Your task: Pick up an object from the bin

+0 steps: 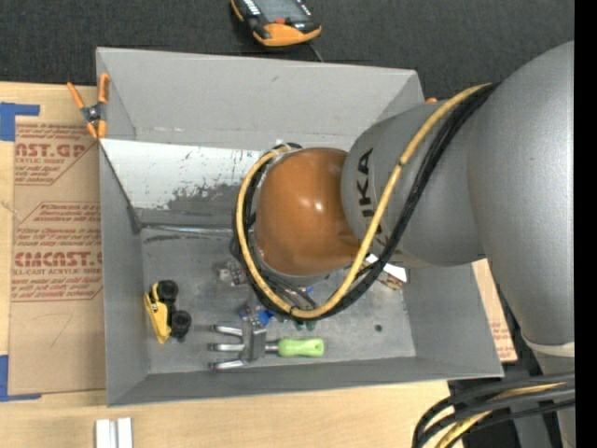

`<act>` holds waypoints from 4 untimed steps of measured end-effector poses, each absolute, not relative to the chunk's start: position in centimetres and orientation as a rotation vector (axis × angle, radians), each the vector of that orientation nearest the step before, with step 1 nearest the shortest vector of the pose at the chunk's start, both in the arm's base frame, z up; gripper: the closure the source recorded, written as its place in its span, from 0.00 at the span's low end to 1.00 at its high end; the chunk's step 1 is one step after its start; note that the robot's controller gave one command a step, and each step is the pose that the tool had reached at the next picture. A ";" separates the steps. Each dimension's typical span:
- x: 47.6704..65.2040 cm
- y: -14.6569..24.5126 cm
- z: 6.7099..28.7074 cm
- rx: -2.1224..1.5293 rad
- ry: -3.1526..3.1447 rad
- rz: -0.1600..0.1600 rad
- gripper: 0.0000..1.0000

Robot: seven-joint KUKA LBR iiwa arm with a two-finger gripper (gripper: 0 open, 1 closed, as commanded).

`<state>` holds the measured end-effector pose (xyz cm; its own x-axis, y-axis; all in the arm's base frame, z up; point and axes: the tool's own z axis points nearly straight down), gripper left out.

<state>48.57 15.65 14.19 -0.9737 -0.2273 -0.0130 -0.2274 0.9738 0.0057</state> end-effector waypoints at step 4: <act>49.4 9.6 7.5 -0.717 3.044 0.012 1.00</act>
Offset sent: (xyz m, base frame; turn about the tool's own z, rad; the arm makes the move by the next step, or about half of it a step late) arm 0.0040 -0.0502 -0.0719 -0.2429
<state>49.43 9.63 7.49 -0.8949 -0.4460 -0.0161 -0.4462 0.8949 0.0040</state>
